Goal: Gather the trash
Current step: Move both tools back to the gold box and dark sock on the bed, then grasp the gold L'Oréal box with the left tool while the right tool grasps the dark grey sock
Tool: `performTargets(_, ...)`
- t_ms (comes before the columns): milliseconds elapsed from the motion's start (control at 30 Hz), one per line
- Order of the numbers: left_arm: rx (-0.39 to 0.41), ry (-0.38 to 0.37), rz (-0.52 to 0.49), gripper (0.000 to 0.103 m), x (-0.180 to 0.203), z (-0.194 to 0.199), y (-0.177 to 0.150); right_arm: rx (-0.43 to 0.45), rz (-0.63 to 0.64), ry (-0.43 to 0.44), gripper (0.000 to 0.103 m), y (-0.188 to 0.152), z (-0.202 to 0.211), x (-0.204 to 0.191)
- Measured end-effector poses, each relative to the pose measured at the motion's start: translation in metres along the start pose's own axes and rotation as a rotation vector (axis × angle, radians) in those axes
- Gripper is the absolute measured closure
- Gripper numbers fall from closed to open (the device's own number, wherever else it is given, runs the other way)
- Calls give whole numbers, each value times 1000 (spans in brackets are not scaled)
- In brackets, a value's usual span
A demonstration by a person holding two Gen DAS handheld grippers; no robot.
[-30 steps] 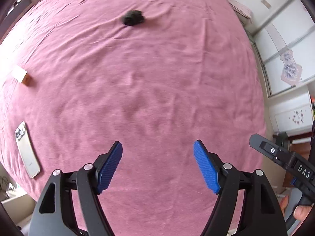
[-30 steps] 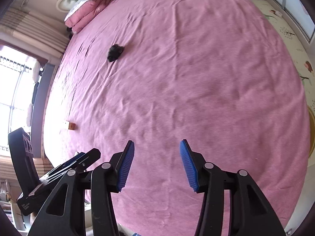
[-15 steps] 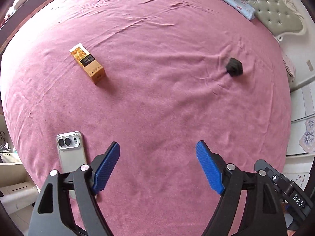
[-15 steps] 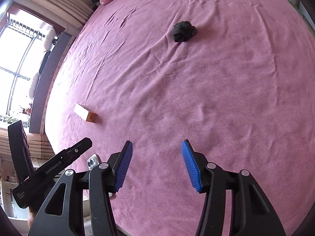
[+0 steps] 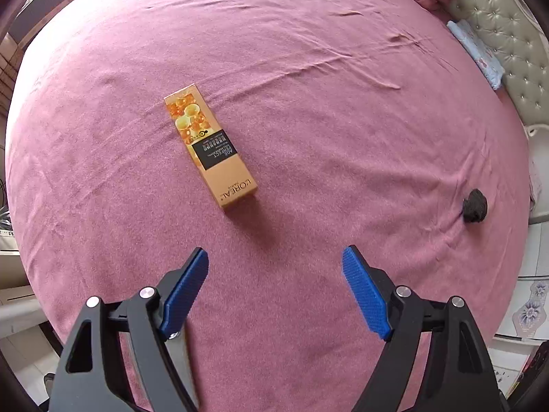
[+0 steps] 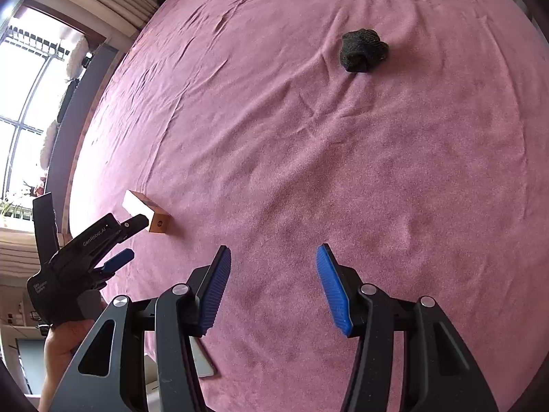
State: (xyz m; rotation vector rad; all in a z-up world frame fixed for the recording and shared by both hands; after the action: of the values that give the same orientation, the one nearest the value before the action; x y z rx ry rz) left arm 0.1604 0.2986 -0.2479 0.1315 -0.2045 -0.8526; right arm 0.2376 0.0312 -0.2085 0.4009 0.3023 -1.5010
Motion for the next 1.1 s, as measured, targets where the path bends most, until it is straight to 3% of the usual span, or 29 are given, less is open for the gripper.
performTargets(300,-39,64,92,23,-38,-47,45,-31,-8,-20,52,29,-13,6)
performTargets(500,-84,137,101,24,-50,-77,51,-37,-40,-28,51,48,-21,25)
performTargets(533,-87,133,104,27,-50,-81,51,-37,-47,-30,51,51,-23,29)
performTargets(600,-93,164,82,50,-50,-86,54,-36,-56,-34,51,59,-25,36)
performTargets(700,-89,211,31,60,-43,-89,59,-23,-69,-38,51,72,-27,45)
performTargets(833,-49,131,3,62,-22,-85,65,3,-99,-42,51,99,-29,59)
performTargets(1100,15,-103,-134,63,77,-70,79,55,-156,-36,51,153,-36,77)
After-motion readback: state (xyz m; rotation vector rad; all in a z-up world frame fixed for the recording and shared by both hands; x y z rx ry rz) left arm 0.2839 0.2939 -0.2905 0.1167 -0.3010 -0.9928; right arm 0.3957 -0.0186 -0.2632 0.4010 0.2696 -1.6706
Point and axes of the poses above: each gripper's, at about its wrist camera, not at the fingertips, and z roughly against the way its jaws point, x to its right, y to its top, the point moved 5 cm from there along -z, roughly the way its jaws point, and after that the axes turned 13 degrees about -z, right-handed, at the moved point
